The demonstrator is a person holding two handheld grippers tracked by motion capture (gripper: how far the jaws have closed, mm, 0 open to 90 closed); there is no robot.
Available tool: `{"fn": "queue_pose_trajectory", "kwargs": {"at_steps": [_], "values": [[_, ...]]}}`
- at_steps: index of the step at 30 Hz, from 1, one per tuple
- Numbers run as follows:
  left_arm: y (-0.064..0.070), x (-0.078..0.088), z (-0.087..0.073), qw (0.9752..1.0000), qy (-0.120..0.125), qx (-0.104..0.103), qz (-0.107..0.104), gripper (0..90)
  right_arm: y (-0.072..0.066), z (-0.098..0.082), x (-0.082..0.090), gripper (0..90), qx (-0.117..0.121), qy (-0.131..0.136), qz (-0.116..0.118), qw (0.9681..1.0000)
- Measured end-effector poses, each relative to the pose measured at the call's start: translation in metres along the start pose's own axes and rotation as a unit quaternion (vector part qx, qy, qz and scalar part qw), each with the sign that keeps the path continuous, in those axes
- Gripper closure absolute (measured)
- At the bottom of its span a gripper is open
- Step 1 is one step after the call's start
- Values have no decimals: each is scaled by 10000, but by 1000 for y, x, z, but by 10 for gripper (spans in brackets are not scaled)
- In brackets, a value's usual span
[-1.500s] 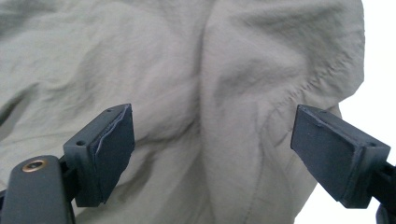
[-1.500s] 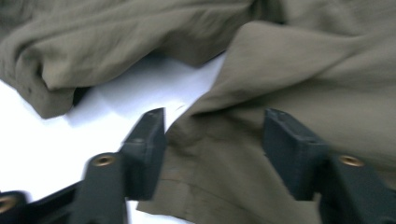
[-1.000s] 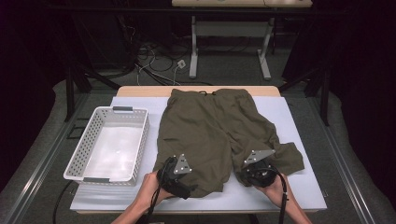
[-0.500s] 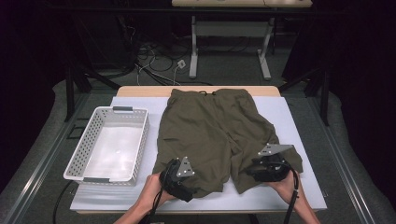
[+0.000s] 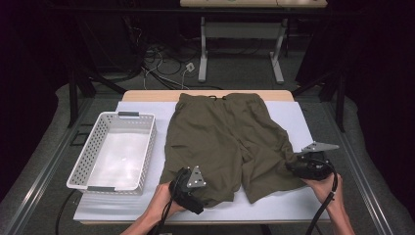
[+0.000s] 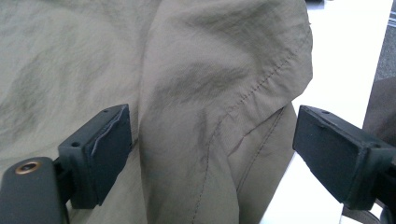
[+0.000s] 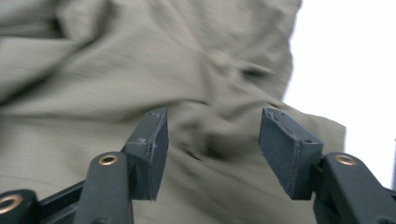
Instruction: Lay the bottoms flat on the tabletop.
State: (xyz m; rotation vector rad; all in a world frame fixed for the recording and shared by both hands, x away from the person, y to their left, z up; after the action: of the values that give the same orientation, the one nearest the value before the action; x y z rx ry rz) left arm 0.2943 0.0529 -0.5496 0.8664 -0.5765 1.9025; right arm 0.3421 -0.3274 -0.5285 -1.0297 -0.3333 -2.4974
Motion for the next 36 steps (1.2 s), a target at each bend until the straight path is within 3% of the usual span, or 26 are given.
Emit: {"fn": "queue_pose_trajectory", "kwargs": {"at_steps": [8, 13, 17, 19, 24, 28, 36], "values": [[3, -1, 0, 10000, 5, 32, -36, 41, 20, -10, -3, 436, -282, -202, -239, 9991], [11, -10, -2, 9997, -179, -144, -106, 58, 35, -20, -8, 487, -614, -497, -453, 9958], [11, -12, -2, 9995, -212, -215, -131, 200, 44, -30, -14, 501, -795, -723, -470, 9931], [10, -13, -2, 9997, -172, -177, -88, 328, 45, -33, -17, 519, -834, -819, -411, 9923], [8, -19, -7, 9997, -207, -106, -49, 554, 45, -36, -21, 562, -917, -873, -391, 9912], [6, -22, -8, 9997, -193, -18, -177, 645, 46, -37, -21, 608, -1001, -797, -400, 9910], [5, -24, -7, 9995, -97, 24, -307, 755, 46, -41, -20, 855, -1144, -597, -327, 9911]]}}
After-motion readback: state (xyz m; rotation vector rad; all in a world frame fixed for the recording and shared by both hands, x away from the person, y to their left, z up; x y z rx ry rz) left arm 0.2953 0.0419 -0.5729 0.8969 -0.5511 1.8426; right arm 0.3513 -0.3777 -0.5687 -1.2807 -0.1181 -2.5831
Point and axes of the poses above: each handheld gripper's, and its own axes: x roughly backward along the jaws, z roughly out of its top, y roughly to its right, the point moved 3 cm from there along -x, roughly forward along the jaws, and after that the axes turned 3 degrees about x, right-handed, at the moved point
